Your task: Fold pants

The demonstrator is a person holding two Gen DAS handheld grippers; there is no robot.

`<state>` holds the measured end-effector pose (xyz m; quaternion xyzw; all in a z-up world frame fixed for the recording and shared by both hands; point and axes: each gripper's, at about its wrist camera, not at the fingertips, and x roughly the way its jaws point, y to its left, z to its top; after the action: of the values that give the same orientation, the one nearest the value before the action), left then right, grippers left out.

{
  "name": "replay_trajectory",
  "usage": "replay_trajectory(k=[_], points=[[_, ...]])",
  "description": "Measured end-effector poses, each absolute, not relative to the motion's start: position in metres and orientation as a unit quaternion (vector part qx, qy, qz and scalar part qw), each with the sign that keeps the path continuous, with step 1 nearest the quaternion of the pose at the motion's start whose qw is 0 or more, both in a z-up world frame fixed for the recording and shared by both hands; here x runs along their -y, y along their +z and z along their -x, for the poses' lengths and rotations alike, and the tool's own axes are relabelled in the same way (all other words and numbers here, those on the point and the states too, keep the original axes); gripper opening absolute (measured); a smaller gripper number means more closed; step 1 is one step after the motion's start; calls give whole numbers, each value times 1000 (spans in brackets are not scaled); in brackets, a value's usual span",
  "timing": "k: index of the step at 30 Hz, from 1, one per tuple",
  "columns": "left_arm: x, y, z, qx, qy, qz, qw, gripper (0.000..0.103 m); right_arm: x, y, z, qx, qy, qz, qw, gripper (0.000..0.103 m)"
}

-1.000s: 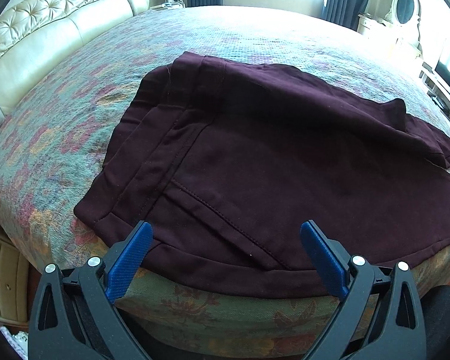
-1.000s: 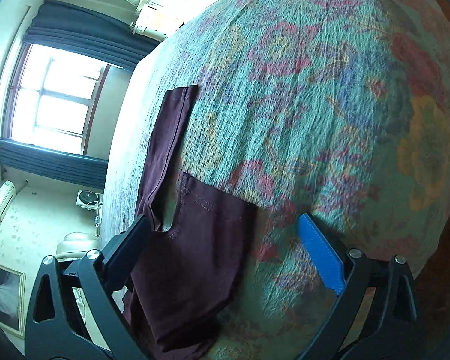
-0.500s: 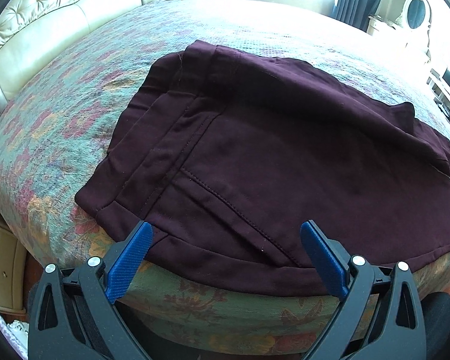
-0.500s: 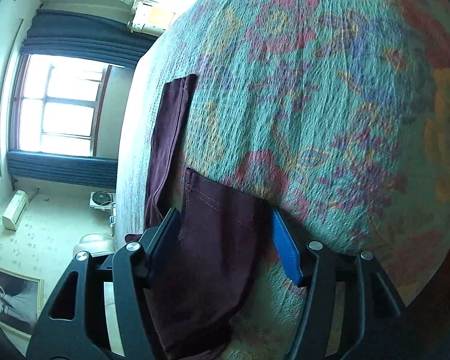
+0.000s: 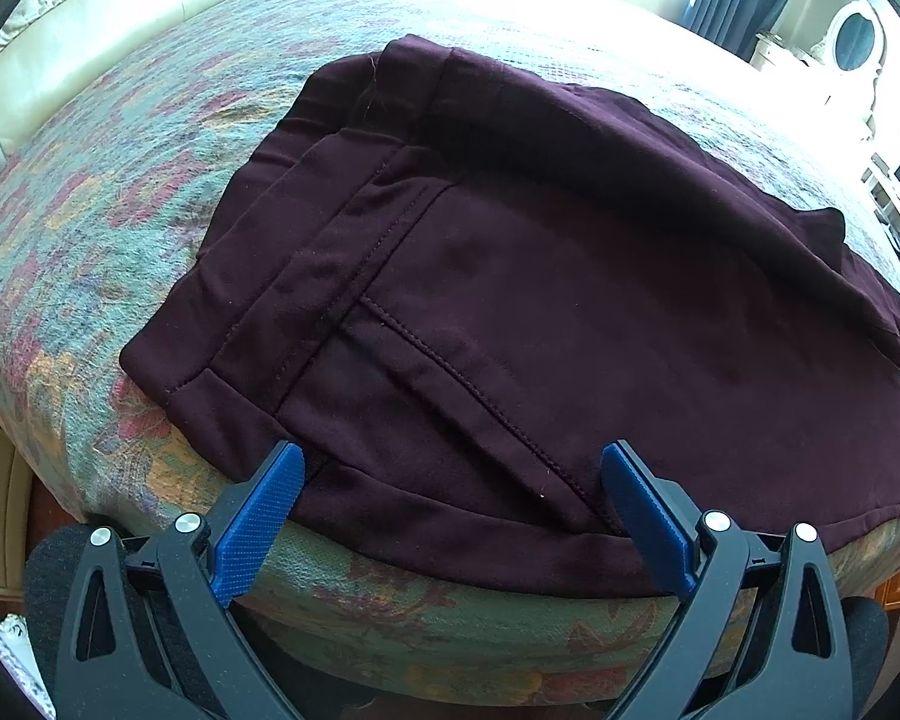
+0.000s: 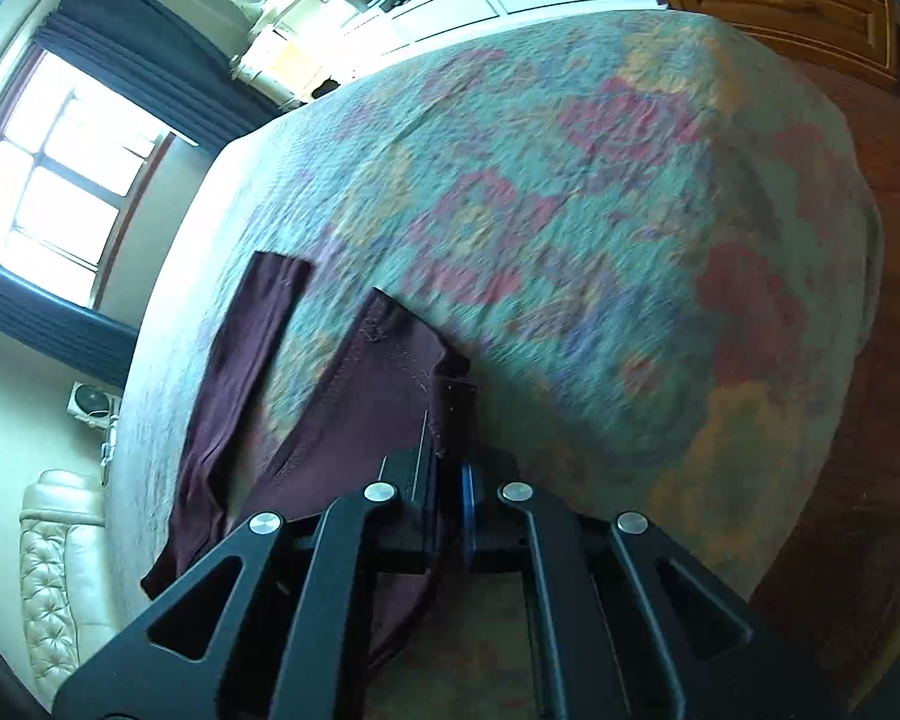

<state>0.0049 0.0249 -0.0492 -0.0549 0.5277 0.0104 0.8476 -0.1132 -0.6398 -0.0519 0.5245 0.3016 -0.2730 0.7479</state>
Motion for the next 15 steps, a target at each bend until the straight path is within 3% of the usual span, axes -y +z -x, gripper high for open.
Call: replay_trajectory(k=[6, 8, 10, 15], points=[[-24, -55, -11, -536, 5, 50, 843, 99, 650, -55, 115, -291, -274, -537, 743, 8], [-22, -54, -10, -534, -2, 32, 845, 99, 654, -48, 120, -270, -304, -542, 735, 16], [-19, -49, -9, -530, -17, 18, 848, 99, 653, -33, 117, -259, -334, -524, 739, 37], [-33, -15, -11, -492, -74, 49, 866, 99, 595, 26, 61, -269, -254, -425, 826, 57]])
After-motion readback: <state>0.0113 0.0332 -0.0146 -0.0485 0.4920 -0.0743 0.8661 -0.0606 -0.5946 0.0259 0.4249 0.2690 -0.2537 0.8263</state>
